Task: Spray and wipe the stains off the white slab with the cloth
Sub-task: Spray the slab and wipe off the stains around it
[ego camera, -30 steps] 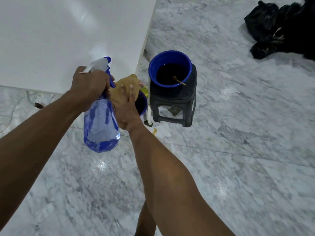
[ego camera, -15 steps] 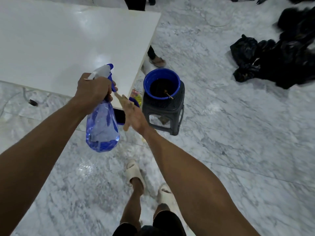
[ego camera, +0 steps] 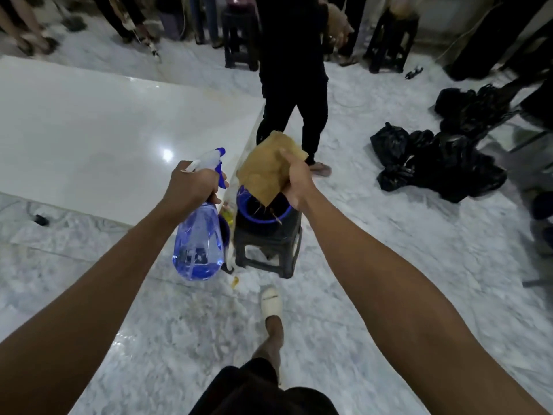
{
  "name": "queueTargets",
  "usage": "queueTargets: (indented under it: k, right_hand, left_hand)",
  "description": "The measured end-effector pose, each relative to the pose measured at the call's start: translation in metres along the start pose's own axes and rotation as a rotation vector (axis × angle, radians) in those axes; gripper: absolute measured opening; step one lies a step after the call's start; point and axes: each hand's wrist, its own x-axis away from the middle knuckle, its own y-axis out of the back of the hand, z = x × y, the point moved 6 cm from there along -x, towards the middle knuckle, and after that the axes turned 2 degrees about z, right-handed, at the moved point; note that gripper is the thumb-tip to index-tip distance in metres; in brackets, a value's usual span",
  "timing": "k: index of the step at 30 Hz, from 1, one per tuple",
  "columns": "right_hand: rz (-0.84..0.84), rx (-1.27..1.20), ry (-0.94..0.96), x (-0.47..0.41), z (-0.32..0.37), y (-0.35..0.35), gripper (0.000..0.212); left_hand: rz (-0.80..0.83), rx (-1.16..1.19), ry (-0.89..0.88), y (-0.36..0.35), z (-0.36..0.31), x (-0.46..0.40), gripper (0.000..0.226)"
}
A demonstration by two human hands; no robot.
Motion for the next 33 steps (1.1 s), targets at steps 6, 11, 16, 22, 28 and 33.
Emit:
queueTargets:
  k: [6,11,16,22,28,33]
  right_hand:
    - [-0.018,0.02,-0.011,-0.075,0.057,-0.013,0.038]
    - [0.029,0.02,-0.099,-0.131,0.093,-0.014,0.04]
    - [0.138,-0.18,-0.175,-0.176,0.119,-0.007,0.041]
    - [0.191,-0.088,-0.244,-0.251,0.159,0.009,0.042]
    - [0.214,0.052,-0.33,-0.335,0.202,0.041,0.056]
    - [0.234,0.099,-0.335,-0.406,0.245,0.056,0.053]
  left_hand:
    - [-0.01,0.001,0.001,-0.021,-0.026,-0.083,0.031]
    - [-0.017,-0.006,0.02,-0.047,-0.063,-0.145,0.025]
    - [-0.01,-0.013,0.004,-0.075,-0.098,-0.193,0.023]
    - [-0.054,0.025,0.035,-0.117,-0.13,-0.251,0.033]
    - [-0.109,0.019,0.176,-0.177,-0.149,-0.323,0.047]
    - [-0.16,0.059,0.187,-0.218,-0.177,-0.375,0.022]
